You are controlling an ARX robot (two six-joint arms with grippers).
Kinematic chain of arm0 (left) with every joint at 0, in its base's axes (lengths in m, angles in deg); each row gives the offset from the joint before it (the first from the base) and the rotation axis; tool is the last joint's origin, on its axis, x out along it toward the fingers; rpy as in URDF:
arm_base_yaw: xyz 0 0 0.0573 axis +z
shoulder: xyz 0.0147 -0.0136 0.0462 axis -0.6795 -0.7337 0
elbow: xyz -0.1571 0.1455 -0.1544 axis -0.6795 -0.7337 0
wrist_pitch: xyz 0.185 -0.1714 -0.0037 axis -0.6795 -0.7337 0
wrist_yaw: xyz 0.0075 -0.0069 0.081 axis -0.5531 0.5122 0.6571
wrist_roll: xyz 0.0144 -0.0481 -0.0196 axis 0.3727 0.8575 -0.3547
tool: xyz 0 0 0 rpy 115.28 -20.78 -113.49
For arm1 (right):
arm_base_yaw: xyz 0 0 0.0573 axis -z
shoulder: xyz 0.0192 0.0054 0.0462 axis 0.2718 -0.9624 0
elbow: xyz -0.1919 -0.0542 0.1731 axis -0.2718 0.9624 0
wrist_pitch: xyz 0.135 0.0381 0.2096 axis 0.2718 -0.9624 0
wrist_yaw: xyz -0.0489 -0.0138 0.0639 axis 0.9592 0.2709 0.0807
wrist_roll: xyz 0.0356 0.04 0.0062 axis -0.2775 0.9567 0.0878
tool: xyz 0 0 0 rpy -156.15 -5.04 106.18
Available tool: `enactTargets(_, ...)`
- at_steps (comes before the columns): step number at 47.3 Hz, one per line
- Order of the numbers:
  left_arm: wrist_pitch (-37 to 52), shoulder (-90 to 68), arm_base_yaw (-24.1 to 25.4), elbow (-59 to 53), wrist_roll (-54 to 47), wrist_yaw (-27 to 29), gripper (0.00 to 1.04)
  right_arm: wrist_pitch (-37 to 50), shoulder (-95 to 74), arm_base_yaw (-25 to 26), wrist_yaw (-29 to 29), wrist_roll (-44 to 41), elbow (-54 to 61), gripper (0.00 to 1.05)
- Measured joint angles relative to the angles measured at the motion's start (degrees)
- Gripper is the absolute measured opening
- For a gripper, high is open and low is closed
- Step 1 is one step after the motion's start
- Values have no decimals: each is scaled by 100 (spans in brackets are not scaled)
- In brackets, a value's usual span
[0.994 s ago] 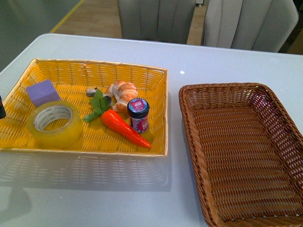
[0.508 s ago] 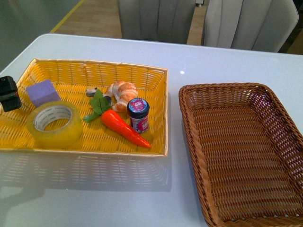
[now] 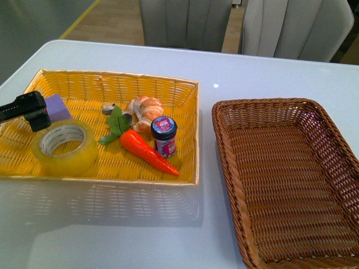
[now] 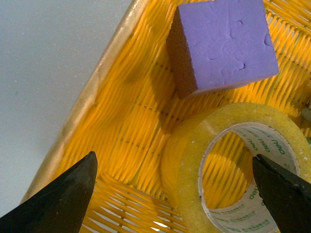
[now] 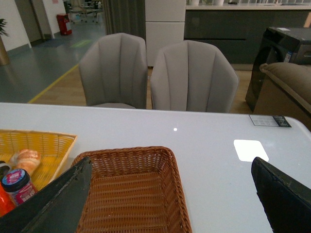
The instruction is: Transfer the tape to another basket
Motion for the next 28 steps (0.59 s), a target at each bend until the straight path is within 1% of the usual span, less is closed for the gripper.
enactTargets(28,-74,-645,-221,374,153,-111,96,0,0,0,0,-2,0,96)
